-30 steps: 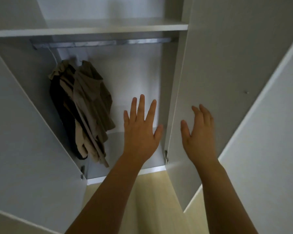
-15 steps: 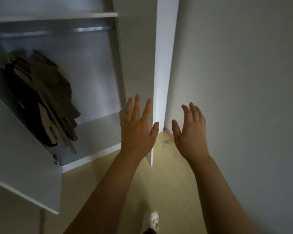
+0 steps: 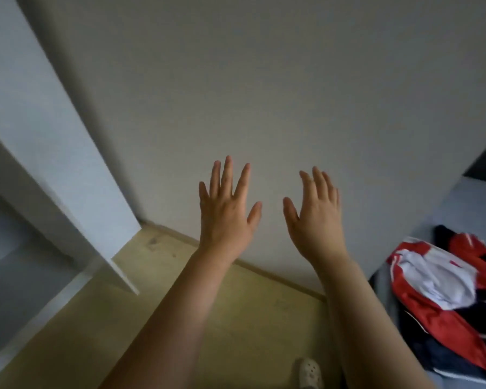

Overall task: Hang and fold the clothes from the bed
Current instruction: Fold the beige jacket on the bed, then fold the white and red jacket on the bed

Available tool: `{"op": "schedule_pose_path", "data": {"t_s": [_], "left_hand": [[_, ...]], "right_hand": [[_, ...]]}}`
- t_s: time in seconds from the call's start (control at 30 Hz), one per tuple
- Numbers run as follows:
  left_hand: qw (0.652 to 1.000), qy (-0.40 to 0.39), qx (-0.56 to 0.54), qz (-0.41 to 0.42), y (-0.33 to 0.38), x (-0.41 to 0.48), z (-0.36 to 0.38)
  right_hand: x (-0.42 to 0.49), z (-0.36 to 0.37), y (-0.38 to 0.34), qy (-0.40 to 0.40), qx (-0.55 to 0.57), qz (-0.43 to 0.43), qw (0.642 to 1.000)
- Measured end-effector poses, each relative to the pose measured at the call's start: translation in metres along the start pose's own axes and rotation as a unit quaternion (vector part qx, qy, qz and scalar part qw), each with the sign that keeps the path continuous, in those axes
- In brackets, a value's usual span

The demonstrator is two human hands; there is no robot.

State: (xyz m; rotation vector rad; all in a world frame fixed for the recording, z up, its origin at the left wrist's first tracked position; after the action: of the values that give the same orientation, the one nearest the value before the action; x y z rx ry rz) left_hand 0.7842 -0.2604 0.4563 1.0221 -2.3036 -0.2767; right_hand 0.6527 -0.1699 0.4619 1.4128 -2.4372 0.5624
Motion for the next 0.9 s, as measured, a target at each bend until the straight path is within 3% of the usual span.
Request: {"op": "schedule_pose_path", "data": {"t_s": [0.2, 0.47, 0.67, 0.9], "left_hand": [[0.996, -0.036, -0.067, 0.041, 0.092, 0.077, 0.115], [0.990, -0.097, -0.097, 0.035, 0.147, 0.132, 0.303], [0.980, -0.139, -0.067, 0.128, 0.147, 0.113, 0.437], [0.976, -0.097, -0.063, 0.183, 0.129, 0.074, 0.573]], "right_hand": [[0.042, 0.023, 0.154, -0.001, -0.046, 0.061, 0.997], [0.095, 0.114, 0.324, -0.043, -0.117, 0.050, 0.991], [0.073, 0.212, 0.393, -0.053, -0.122, 0.028, 0.991], [0.035, 0.319, 0.451, 0.009, -0.137, -0.013, 0.990]]}}
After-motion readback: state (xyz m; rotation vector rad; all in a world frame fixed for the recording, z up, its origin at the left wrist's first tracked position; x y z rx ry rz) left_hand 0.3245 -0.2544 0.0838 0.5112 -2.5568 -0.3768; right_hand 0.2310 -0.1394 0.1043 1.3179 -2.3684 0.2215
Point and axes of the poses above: each hand's wrist, its own x-axis towards the middle knuckle, its own z-axis out of the palm, y = z × x, the point moved 3 cm from there along x, towards the middle knuckle, and after that the axes turned 14 degrees about -x, right-handed, at the moved point
